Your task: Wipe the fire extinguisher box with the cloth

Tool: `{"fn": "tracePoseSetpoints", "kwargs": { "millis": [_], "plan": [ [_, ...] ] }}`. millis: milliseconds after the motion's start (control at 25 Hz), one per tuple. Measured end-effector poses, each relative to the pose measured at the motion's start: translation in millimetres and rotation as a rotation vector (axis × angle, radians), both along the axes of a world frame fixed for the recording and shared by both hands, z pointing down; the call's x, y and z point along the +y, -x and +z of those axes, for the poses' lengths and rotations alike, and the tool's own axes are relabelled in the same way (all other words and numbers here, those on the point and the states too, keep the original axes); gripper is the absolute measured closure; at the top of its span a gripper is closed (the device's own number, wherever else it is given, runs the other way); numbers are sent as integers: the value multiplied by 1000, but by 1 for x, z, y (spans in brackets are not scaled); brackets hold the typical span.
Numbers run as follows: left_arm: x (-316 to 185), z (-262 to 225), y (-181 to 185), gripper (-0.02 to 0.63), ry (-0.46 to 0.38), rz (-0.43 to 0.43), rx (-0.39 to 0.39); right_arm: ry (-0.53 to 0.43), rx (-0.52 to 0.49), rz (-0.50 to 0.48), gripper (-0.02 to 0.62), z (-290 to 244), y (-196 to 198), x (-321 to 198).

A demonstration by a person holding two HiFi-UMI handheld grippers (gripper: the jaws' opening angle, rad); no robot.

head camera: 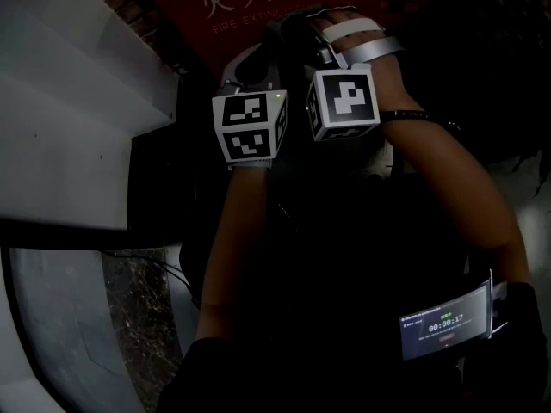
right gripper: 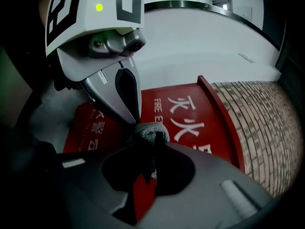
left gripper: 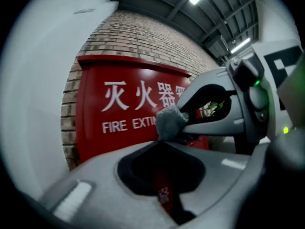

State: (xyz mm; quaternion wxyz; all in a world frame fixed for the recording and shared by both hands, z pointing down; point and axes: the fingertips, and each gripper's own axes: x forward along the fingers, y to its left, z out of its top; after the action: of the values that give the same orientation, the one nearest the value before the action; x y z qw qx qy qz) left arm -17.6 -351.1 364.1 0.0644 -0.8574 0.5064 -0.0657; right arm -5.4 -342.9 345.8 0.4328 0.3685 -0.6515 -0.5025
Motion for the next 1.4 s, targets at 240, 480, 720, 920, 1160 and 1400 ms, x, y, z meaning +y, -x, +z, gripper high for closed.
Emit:
{"fn": "tracePoseSetpoints", "kwargs": {
  "millis": [240,480,720,920,1160,1400],
  "plan": [
    [-2,6,69,606,21,-63,35,15,37,-71,560,15,71,-4],
    [-5,22,117,606,27,-91,37,41,61,-91,560,34,119,-16],
    [-19,35,134,606,32,-135,35,75,69,-97,560,50,137,-28],
    [-25,36,127,606,35,-121,42,59,69,-87,560,50,135,-30],
    [-25,34,108,606,31,-98,24,42,64,-64,561,48,116,-30],
    [-22,33,67,606,25,-61,-13,63,67,-34,561,51,77,-29]
  ]
}}
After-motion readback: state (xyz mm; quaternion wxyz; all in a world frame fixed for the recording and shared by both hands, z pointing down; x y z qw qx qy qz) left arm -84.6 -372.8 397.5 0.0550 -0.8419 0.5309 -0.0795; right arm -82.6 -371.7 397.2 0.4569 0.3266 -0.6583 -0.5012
